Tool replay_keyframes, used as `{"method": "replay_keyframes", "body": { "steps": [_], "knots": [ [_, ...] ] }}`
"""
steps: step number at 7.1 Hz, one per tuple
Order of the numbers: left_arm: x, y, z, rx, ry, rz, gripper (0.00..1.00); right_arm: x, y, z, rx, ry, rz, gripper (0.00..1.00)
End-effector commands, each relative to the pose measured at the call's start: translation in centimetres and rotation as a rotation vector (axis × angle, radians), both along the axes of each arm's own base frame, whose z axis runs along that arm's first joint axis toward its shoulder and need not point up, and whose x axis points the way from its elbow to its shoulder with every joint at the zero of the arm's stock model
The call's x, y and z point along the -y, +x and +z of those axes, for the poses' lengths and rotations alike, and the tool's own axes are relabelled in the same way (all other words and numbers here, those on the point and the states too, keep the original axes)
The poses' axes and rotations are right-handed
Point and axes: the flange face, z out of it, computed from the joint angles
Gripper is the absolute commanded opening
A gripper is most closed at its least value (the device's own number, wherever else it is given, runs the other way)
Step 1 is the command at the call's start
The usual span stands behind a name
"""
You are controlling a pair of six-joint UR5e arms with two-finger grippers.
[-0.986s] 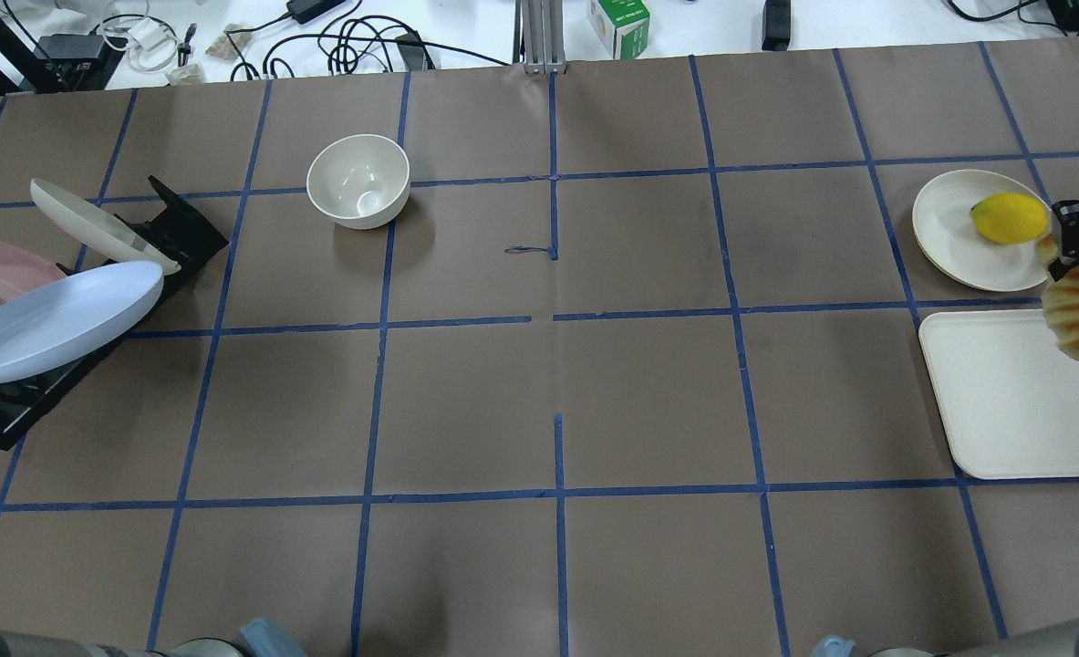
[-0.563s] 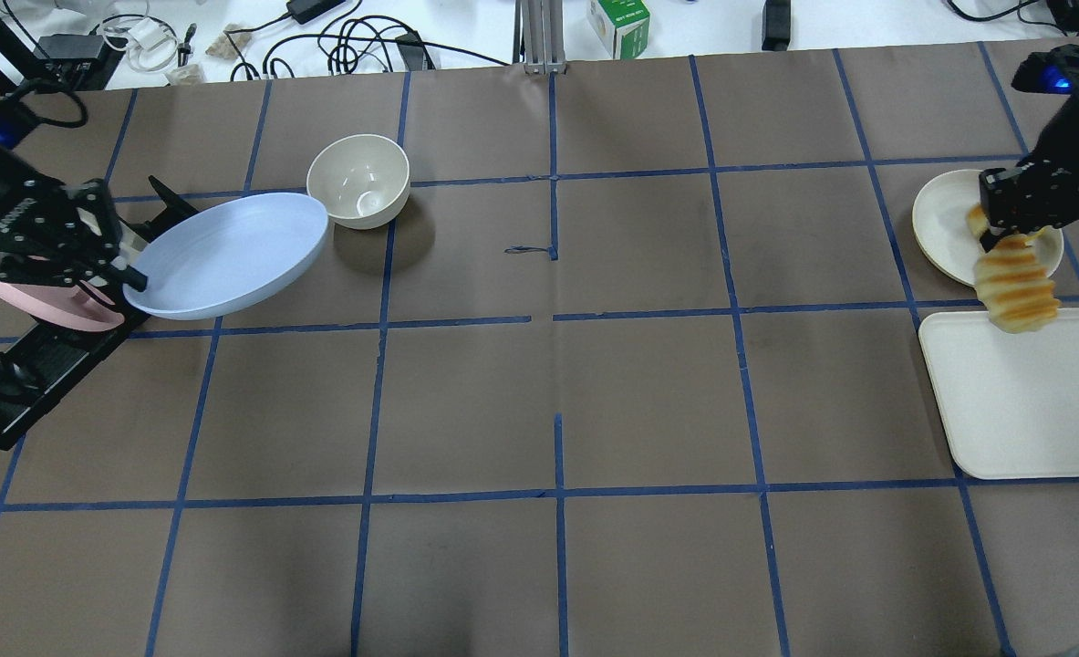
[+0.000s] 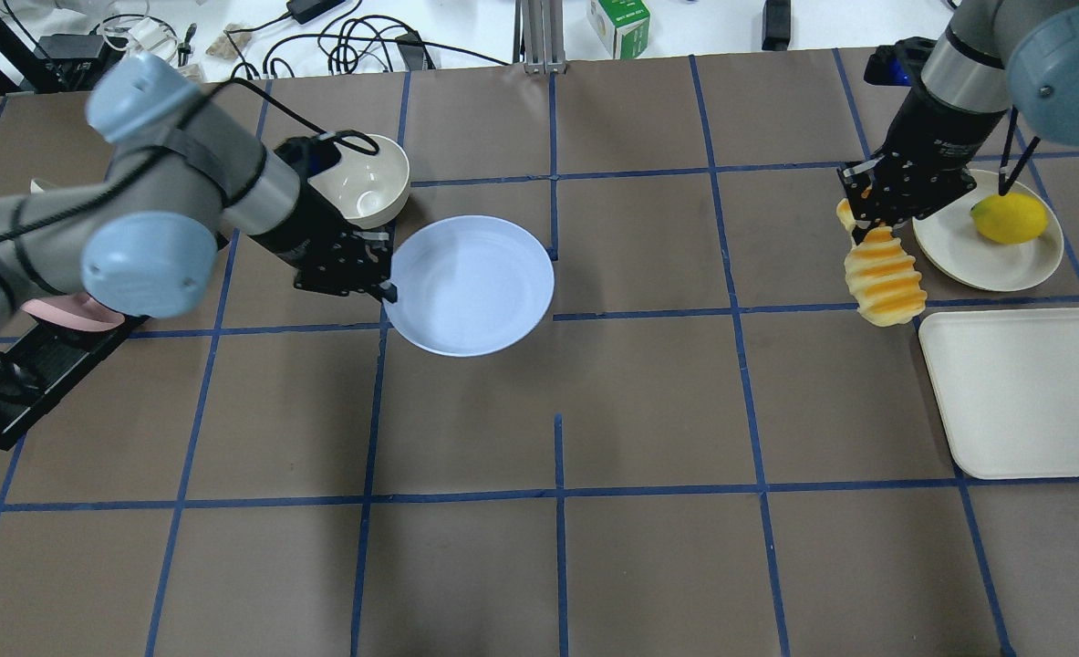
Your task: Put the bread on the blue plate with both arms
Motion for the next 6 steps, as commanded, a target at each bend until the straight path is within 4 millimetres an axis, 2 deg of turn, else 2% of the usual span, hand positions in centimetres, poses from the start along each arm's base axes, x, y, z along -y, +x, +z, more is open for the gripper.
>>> {"method": "replay_keyframes", "body": {
  "steps": [1,3,4,5,6],
  "knots": [
    [-2.5,-5.7,-7.7,0.001,-0.063,-0.036,0.0,-0.4,5.1,-0.5,0.021,0.012,-0.068,0.0],
    [-1.4,-6.2,-10.1,-0.002,-0.096,-0.062,0.0,-0.8,9.6,-0.1,0.007,-0.017,-0.076,0.0],
    [-0.8,-5.8,-10.0,0.031,-0.115,-0.073,0.26,-0.3,12.1,-0.3,0.003,-0.077,-0.078,0.0],
    [0.3,-4.7,-8.4,0.123,-0.152,-0.083,0.99,0.7,13.9,-2.4,0.005,-0.074,-0.053,0.0],
    [1.0,-4.1,-6.1,0.134,-0.112,-0.078,1.0,0.5,16.8,-3.6,0.011,-0.08,-0.036,0.0]
  ]
}}
